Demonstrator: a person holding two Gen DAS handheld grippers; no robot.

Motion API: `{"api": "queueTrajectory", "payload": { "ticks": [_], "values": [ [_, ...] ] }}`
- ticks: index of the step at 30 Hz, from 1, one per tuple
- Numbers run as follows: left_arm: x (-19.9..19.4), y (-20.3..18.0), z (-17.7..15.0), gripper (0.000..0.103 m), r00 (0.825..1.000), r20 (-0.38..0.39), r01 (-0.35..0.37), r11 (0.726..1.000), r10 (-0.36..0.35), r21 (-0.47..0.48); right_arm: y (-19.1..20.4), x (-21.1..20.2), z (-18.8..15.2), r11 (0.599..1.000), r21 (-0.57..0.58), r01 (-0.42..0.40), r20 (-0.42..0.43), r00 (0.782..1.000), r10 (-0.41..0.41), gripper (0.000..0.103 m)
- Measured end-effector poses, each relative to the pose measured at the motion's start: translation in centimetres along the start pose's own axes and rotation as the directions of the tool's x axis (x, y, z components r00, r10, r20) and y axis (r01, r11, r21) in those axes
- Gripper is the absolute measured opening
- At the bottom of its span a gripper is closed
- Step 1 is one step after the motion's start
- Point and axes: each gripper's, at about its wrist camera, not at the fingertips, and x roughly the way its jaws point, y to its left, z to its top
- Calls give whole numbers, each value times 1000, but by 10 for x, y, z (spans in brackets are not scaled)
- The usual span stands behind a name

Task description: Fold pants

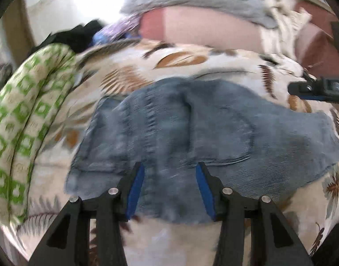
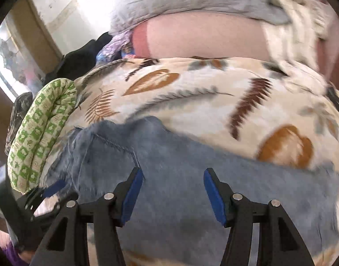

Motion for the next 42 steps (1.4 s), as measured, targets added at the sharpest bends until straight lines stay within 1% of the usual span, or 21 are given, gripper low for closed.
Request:
{"api": "queueTrajectory", "payload": {
  "ticks": [3,5,8,11,13,15,16,18,20,21,22,27,28,29,30,32,34,37,39,40,42],
  "values": [
    [3,23,-1,50,999,-53,5,998,-8,-56,14,34,18,999,-36,-3,-40,999,1,61],
    [4,34,-6,50,992,-98,74,992,-84,-99,22,59,32,998,-69,2,-60,998,-6,61],
    [6,41,-10,52,978,-139,142,983,-158,-118,29,88,46,995,-100,2,-111,994,-13,61],
    [9,48,-15,55,961,-173,187,969,-214,-159,32,117,60,992,-127,0,-154,988,-20,61],
    [17,52,-17,55,956,-196,185,967,-219,-177,32,130,64,992,-127,-24,-182,983,0,61],
    [26,57,-20,55,952,-227,162,968,-204,-193,31,139,65,993,-119,-25,-202,979,0,61],
    [29,59,-20,55,951,-231,159,966,-205,-204,31,144,65,993,-115,-26,-216,976,1,55],
    [30,59,-20,55,953,-227,157,968,-201,-197,32,152,64,993,-110,-34,-247,969,6,41],
    [31,53,-20,55,958,-225,141,976,-176,-165,40,152,64,988,-153,6,-229,973,-42,31],
    [32,52,-20,56,960,-224,134,979,-166,-153,46,149,64,981,-190,44,-204,975,-83,24],
    [32,50,-20,56,963,-222,126,982,-155,-141,50,148,66,976,-206,68,-186,977,-108,20],
    [31,48,-22,56,966,-216,118,986,-142,-117,49,157,70,974,-201,103,-192,971,-143,18],
    [31,47,-22,56,966,-216,117,987,-140,-112,48,158,70,973,-201,113,-186,971,-151,15],
    [31,47,-23,56,967,-214,117,987,-138,-108,46,161,71,965,-208,157,-167,967,-194,9],
    [30,49,-23,56,967,-214,116,988,-136,-103,44,166,71,964,-204,169,-167,964,-205,7],
    [30,51,-24,56,968,-212,115,989,-133,-97,40,170,72,974,-167,151,-174,968,-180,7],
    [28,52,-24,56,970,-203,118,987,-137,-105,39,168,71,976,-168,142,-168,971,-170,7],
    [12,51,-19,56,979,-145,128,987,-142,-102,35,169,70,981,-146,130,-177,972,-155,7],
    [-3,43,-16,56,978,-90,180,980,-188,-89,36,169,70,981,-143,132,-181,971,-157,7],
    [-11,35,-15,56,966,-62,246,966,-251,-81,36,169,70,980,-147,134,-182,970,-160,7],
    [-19,22,-13,56,953,-22,302,952,-303,-43,37,169,70,978,-160,131,-188,969,-161,7]
  ]
}}
